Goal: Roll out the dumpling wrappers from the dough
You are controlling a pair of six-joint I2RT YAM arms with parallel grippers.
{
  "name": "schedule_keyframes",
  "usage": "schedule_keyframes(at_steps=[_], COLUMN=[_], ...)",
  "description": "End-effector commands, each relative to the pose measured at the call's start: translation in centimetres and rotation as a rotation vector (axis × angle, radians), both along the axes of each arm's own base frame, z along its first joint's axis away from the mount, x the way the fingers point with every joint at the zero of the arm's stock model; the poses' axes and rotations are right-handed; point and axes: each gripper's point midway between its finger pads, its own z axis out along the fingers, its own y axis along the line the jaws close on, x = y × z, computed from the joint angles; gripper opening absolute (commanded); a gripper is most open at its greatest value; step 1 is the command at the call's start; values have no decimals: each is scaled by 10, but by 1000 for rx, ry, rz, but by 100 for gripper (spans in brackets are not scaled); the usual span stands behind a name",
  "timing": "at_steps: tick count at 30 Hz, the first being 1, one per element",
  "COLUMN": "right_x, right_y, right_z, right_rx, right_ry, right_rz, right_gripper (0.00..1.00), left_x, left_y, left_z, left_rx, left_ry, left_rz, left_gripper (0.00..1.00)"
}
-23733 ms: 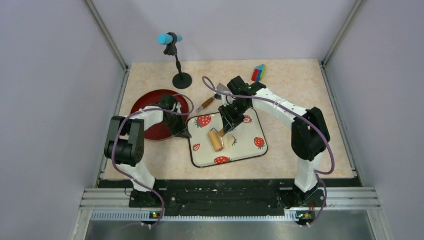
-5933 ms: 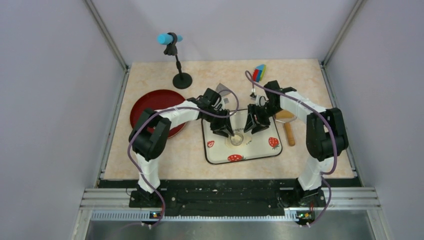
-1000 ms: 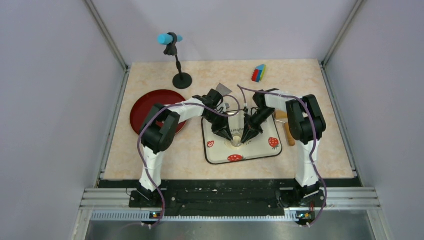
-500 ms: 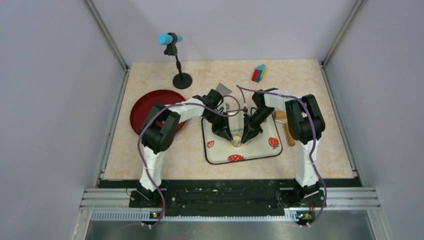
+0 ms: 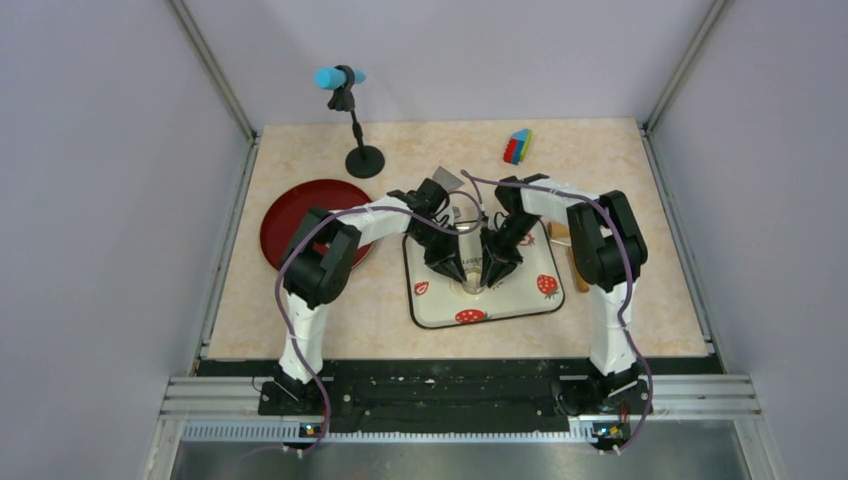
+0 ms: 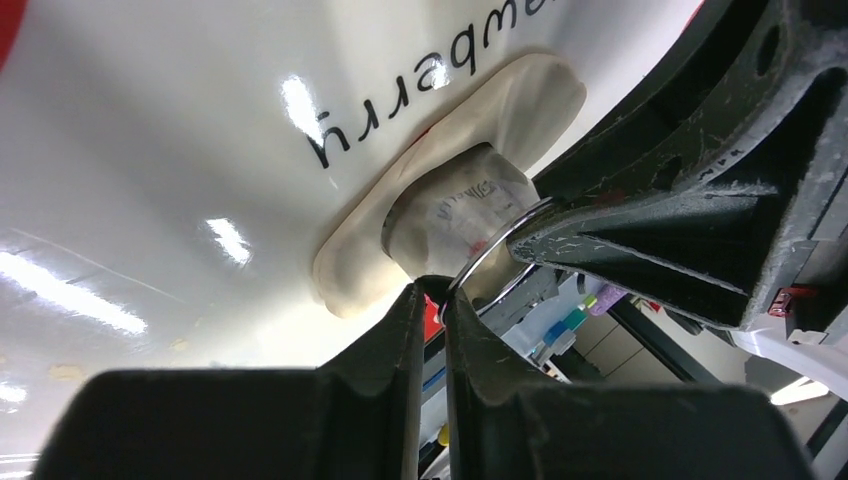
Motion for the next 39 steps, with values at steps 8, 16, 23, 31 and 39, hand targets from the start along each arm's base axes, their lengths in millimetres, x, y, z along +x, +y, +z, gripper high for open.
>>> schedule_keyframes(at_steps=[8, 16, 23, 31, 39], right_x=[28, 39, 50, 71, 75], right_y=[-29, -25, -25, -27, -25], right_z=[-14, 11, 28, 54, 66], right_rx=[-199, -188, -186, -93, -17], right_ry=[-177, -225, -270, -324, -325], right_rz=[99, 92, 76, -30, -67], right_gripper=[38, 56, 61, 69, 71], left_x=[3, 20, 35, 46, 53], left_y=[16, 14, 10, 12, 26], left_z=[-28, 2, 32, 64, 74], left_rx=[200, 187, 139, -33, -168], left_ry=[-62, -155, -234, -292, -276], left_rz=[5, 31, 65, 170, 259], left_gripper=[28, 44, 48, 51, 52])
